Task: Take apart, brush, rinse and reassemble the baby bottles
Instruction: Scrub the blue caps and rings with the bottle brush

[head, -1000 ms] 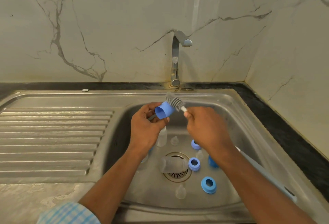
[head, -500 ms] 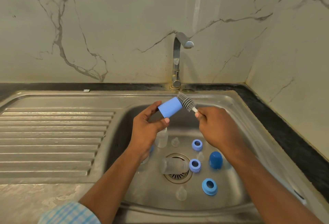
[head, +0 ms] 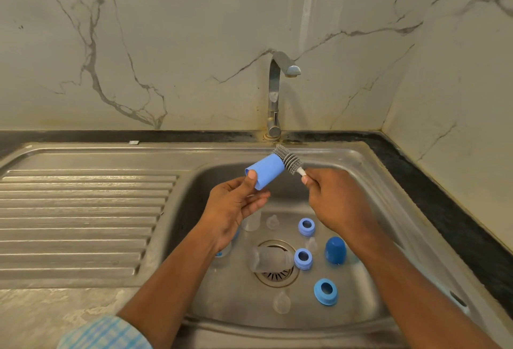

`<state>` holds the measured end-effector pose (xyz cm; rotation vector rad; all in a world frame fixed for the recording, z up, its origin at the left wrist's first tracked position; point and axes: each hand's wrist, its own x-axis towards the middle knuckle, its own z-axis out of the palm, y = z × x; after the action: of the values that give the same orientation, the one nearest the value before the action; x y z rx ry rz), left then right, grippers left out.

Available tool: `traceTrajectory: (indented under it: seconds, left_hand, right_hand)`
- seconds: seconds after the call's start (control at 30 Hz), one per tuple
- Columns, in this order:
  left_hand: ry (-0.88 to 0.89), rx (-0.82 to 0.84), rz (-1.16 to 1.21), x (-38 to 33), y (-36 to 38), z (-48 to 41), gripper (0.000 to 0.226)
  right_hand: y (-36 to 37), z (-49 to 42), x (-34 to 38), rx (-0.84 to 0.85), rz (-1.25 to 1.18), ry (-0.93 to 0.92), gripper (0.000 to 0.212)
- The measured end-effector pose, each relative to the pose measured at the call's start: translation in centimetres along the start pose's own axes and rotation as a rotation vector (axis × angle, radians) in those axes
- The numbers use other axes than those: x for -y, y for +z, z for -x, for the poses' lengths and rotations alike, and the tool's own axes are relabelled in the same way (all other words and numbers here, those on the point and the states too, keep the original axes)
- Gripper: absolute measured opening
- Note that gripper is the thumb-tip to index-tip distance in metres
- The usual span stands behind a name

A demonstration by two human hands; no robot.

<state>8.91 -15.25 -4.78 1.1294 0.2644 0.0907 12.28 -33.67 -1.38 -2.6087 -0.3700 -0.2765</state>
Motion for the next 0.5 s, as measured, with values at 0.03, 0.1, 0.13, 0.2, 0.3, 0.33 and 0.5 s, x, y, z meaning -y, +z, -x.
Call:
traceTrajectory:
  seconds: [0.03, 0.1, 0.13, 0.2, 0.3, 0.33, 0.5]
  left_hand:
    - [-0.018, 0.018, -0.01, 0.0, 0.1, 0.1, 0.028]
    - [-0.021, 0.019, -0.007, -0.2, 0.2, 0.1, 0.024]
    - [-0.008, 0.005, -0.01, -0.2, 0.3, 0.1, 0.023]
    - [0.051, -0.05, -0.092, 0.0, 0.3, 0.0, 0.026]
    - [0.232, -0.09, -0.349, 0.6, 0.1, -0.2, 0.035]
    - [0.285, -0.09, -0.409, 0.7, 0.1, -0.1, 0.037]
    - [0.403, -0.14, -0.489, 0.5, -0.4, 0.1, 0.03]
  right_hand:
    - [0.0, 0.0, -0.1, -0.008, 0.004, 0.001, 0.029]
    - [-0.1, 0.0, -0.2, -0.058, 0.018, 0.012, 0.028]
    - [-0.2, -0.1, -0.3, -0.09, 0.021, 0.02, 0.027]
    - [-0.3, -0.1, -0.2, -0.128, 0.012, 0.017, 0.026]
    - [0.0, 0.1, 0.0, -0.113, 0.002, -0.045, 0.027]
    - [0.0, 0.1, 0.1, -0.09, 0.007, -0.057, 0.028]
    - [0.4, 1.4, 2.2, 0.093, -0.012, -0.181, 0.026]
